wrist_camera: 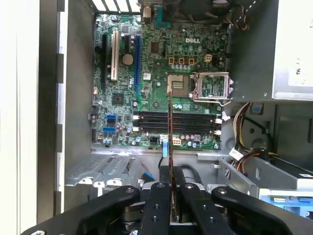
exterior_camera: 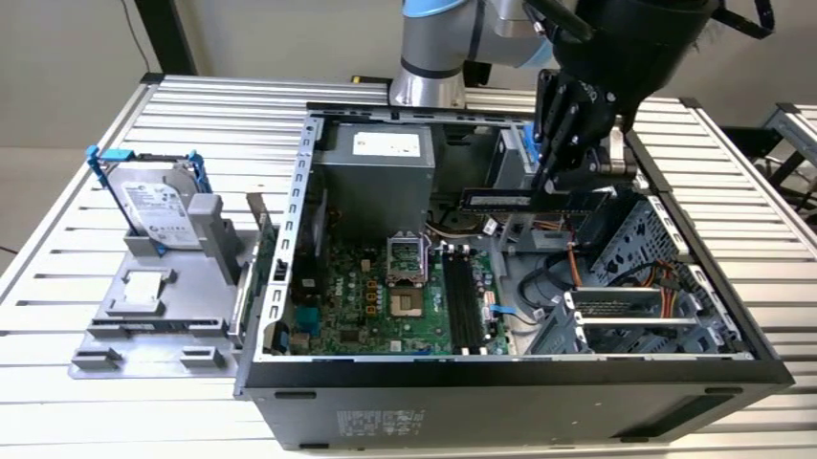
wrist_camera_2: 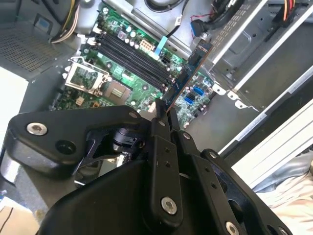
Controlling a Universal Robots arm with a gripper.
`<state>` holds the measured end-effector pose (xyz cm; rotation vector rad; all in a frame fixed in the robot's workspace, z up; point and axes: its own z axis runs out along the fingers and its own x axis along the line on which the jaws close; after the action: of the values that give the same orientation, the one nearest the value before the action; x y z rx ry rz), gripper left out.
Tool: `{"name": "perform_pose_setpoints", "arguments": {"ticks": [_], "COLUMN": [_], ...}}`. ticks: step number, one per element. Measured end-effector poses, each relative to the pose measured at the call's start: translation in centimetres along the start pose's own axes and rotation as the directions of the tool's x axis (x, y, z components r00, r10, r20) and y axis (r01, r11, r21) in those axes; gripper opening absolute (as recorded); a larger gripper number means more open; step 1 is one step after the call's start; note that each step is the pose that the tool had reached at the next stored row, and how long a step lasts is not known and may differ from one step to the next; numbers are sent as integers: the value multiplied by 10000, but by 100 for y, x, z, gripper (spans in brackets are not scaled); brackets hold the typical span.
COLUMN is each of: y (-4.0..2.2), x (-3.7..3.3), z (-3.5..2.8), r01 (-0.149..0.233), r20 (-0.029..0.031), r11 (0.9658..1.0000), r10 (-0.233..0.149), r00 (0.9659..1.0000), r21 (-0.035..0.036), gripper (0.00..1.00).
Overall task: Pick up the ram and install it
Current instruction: 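Pick up the ram and move it above insertion slot, then insert the ram into the slot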
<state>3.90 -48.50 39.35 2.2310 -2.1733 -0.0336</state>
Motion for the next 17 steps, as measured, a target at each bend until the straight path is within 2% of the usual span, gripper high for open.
{"name": "perform_pose_setpoints", "arguments": {"ticks": [5,10,17], "y": [-3,-3,-6], "x": [-96,-122,-236], "z": [1,7,8], "r01": [-100,-440,-543], "r20": [2,12,17], "r11": [9999,9989,9984], "r10": [100,440,543], "r00": [9999,9990,9985], "r21": [110,135,138], "gripper": [0,0,0]}}
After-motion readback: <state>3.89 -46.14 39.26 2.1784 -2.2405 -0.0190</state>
